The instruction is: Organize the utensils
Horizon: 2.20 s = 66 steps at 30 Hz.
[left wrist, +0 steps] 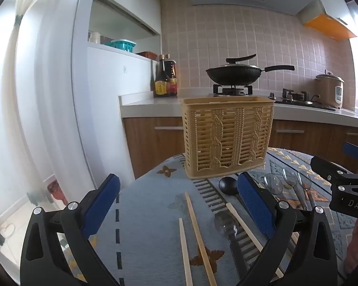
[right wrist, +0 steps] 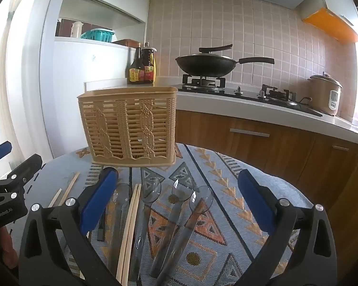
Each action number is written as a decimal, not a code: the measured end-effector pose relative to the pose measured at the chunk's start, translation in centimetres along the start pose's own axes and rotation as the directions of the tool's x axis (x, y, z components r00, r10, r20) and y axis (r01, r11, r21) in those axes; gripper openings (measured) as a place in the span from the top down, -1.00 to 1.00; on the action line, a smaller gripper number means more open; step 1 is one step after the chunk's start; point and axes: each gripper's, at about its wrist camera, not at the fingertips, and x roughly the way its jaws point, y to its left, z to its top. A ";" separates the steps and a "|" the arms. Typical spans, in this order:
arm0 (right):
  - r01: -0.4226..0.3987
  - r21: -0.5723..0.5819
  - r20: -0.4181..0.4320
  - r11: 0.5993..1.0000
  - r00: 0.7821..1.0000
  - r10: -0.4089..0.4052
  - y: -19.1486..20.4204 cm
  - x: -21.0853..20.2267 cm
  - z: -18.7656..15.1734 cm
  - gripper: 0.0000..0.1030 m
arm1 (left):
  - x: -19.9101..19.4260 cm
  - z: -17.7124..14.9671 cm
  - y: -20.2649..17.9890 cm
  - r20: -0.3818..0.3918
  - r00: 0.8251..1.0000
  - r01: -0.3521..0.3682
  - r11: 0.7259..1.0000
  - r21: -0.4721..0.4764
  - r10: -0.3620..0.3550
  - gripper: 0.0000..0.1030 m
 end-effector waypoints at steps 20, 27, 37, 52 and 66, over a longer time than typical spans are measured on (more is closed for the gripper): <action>0.004 -0.007 0.006 1.000 1.000 -0.004 0.3 0.1 -0.1 -0.88 | 0.1 -0.2 -0.3 0.008 1.000 -0.007 1.000 0.014 0.007 -0.85; 0.009 -0.011 0.006 1.000 1.000 -0.009 0.2 0.1 0.0 -0.88 | 0.1 -0.3 -0.2 0.008 1.000 -0.007 1.000 0.013 0.006 -0.85; 0.049 -0.005 0.013 0.999 0.999 -0.049 0.0 -0.1 0.1 -0.88 | 0.2 -0.3 -0.4 0.007 1.000 0.003 1.000 0.017 -0.003 -0.85; 0.198 -0.001 -0.010 0.980 0.980 -0.198 -0.8 -0.4 0.2 -0.88 | 1.2 -0.2 -1.3 -0.040 0.993 0.111 0.992 0.053 -0.108 -0.85; 0.210 0.069 -0.004 0.975 0.978 -0.210 -2.0 -0.8 -0.4 -0.88 | 1.4 -0.3 -1.1 -0.047 0.990 0.132 0.991 0.016 -0.131 -0.85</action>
